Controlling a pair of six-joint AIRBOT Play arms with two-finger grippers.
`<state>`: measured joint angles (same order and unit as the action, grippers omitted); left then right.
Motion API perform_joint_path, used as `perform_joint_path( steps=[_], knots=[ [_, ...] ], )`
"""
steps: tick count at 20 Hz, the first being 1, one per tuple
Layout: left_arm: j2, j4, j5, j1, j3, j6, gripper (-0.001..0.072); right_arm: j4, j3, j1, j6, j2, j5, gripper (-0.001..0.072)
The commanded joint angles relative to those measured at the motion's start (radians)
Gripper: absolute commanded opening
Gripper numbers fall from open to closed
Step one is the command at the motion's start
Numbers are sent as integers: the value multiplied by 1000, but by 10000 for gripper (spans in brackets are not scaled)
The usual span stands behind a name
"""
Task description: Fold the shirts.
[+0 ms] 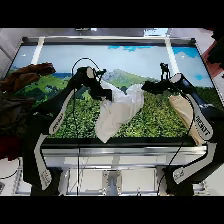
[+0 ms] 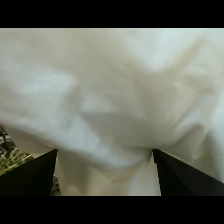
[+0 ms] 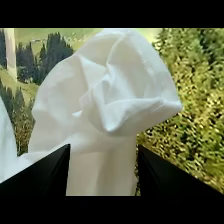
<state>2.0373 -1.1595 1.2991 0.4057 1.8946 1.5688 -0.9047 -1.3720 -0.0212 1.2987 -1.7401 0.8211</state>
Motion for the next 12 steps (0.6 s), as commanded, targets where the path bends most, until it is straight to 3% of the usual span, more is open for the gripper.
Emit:
perform_joint_path(
  steps=[1, 5, 6, 7, 8, 9, 12],
  knots=[
    [13, 39, -23, 1, 0, 1, 711, 96, -2, 4, -3, -64, -49, 501],
    [14, 68, -27, 1, 0, 1, 708, 187, -58, 35, -17, -125, -42, 478],
    [13, 68, -26, 1, 0, 1, 695, 187, -77, 47, -16, -136, -42, 352],
    [13, 68, -26, 1, 0, -2, 559, 186, -90, 55, -16, -143, -43, 167],
    [13, 68, -26, 1, 0, -8, 267, 187, -95, 60, -16, -143, -54, 40],
    [13, 67, -26, 1, 1, -32, 21, 199, -101, 59, -16, -140, -56, 34],
    [5, 50, -14, -19, 40, -74, 13, 161, -177, 29, -16, -102, 6, 31]
  ],
)
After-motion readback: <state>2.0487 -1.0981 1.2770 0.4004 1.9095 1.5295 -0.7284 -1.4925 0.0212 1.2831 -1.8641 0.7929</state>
